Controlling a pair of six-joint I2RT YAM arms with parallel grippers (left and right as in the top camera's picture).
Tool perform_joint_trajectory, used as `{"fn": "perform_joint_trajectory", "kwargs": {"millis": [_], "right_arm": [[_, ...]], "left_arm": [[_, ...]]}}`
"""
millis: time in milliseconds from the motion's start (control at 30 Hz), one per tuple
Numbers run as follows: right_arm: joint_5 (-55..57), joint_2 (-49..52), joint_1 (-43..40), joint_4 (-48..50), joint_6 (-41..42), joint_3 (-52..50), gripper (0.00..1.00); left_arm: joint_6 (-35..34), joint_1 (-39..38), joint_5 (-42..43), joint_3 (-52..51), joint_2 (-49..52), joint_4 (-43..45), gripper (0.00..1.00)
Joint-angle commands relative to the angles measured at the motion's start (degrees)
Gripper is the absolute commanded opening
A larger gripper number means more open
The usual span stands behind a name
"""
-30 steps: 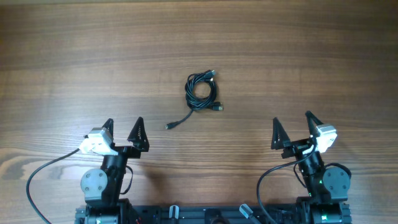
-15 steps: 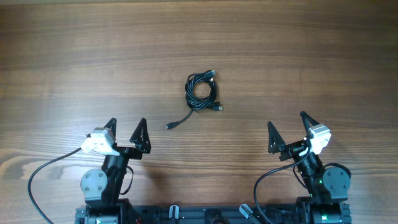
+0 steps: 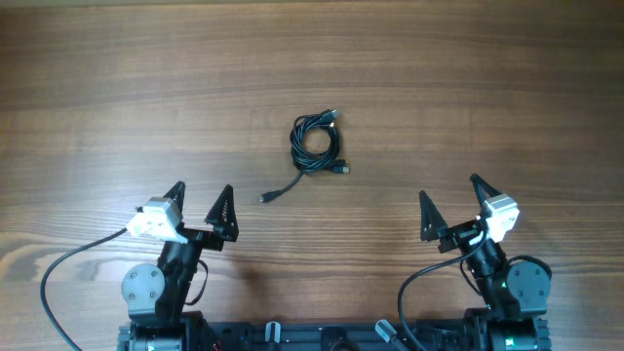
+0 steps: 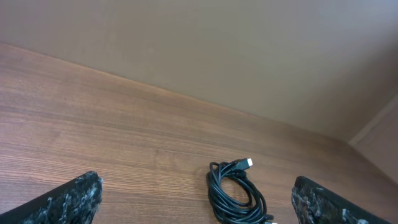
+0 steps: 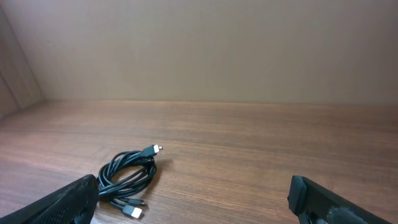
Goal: Untangle cables
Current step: 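Reach the left gripper down onto the coiled black cable and grasp it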
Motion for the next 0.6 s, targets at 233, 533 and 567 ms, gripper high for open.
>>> {"fn": "perform_joint_trajectory", "kwargs": {"millis": [233,533,567], "right_arm": [[-2.2,0.3,-0.3,0.0,-0.8,3.4,1.0],[-4.6,0.6,-0.3,-0.8,-0.8,5.4,1.0],[-4.6,0.9,-0.3,-1.1,-0.8,5.8,1.0]], "left_arm": [[1.3,0.2,1.6,6.9,9.9,0.2,1.0],[5.9,0.2,3.6,20.3,24.1,-9.1,1.0],[5.9,0.2,3.6,21.6,25.2,-9.8,1.0]]}}
